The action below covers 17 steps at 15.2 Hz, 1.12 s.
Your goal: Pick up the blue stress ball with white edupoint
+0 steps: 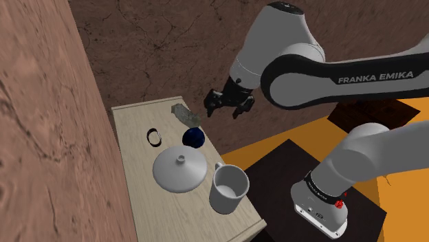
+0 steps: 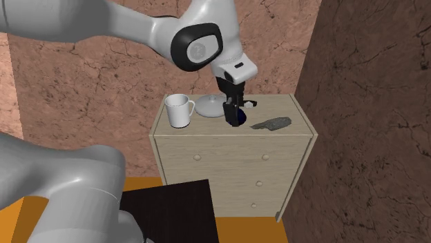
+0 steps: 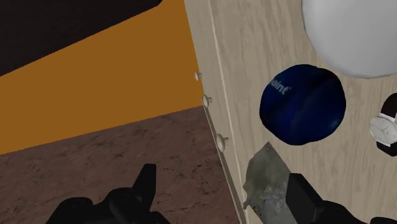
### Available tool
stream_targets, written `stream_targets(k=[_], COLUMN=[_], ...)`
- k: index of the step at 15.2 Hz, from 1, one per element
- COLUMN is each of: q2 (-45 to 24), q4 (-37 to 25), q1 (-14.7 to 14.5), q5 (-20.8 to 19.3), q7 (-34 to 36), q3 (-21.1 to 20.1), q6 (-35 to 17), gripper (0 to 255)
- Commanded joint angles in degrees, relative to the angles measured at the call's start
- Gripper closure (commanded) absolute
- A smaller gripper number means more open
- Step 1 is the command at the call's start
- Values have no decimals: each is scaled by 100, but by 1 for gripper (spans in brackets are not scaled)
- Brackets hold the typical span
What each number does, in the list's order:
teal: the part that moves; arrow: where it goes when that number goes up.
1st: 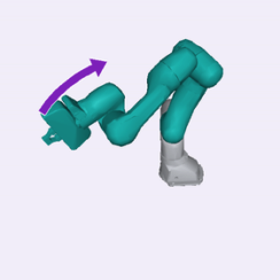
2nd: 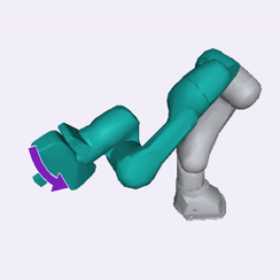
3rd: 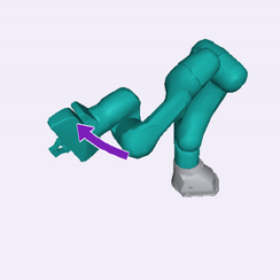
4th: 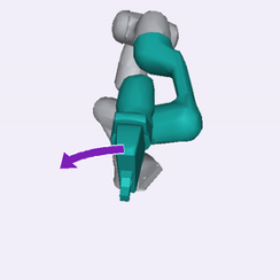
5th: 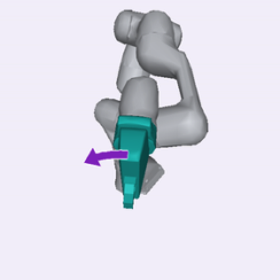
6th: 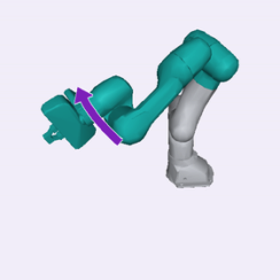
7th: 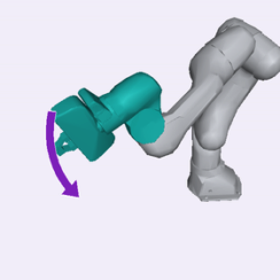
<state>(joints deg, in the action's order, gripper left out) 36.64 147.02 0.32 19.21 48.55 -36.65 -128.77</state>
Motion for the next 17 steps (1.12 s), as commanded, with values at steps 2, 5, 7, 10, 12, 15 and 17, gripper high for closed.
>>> stream_targets(k=[2, 5, 7, 10, 12, 15, 17], q2=[-497, -1058, -1260, -1403, -1507, -1652, -1655], q4=[-200, -535, -676, -554, -478, -388, -399], q1=[323, 897, 1183, 1309, 1413, 1576, 1581], q5=[-110, -486, -680, -764, -838, -959, -963], q7=[701, 1492, 1808, 1910, 1991, 2113, 2116], q3=[-693, -1504, -1853, -2039, -2179, -2381, -2385], q6=[-610, -1121, -1281, -1543, -1720, -1949, -1941], gripper=[0, 0, 0, 0, 0, 0, 255])
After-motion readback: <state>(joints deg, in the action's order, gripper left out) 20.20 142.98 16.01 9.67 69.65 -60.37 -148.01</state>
